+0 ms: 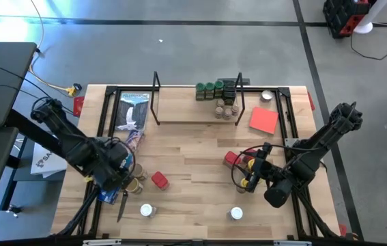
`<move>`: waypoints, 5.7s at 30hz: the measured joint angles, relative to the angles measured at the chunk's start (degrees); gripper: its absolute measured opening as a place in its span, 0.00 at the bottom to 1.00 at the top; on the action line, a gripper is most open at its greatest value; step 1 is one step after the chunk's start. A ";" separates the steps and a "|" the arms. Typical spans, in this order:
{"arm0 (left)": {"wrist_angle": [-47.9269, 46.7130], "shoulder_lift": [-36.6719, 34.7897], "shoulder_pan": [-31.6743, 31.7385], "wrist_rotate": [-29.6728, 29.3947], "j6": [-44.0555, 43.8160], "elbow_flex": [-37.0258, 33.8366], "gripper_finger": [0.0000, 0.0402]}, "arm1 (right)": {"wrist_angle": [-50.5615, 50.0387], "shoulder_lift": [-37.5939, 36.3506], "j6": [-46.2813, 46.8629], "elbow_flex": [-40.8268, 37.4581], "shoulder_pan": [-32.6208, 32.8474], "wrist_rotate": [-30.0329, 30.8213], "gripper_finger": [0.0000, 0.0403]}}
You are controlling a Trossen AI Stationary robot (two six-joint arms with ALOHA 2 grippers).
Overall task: Shelf spices
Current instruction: Put the red seasoning can on the shelf
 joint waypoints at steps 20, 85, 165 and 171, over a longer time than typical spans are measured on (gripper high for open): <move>25.97 19.61 13.07 2.03 72.88 0.02 0.69 | 0.18 0.00 -0.20 0.00 0.00 1.77 0.59; 31.22 33.05 26.58 6.76 93.32 1.61 0.67 | 2.38 0.02 0.15 0.01 0.00 -0.55 0.59; 17.42 43.63 82.55 -7.26 136.52 26.82 0.65 | 2.63 0.02 0.65 0.00 -3.76 -7.89 0.59; 16.97 43.63 82.55 -7.00 136.54 26.82 0.70 | 2.63 0.02 0.65 0.00 -3.76 -7.89 0.59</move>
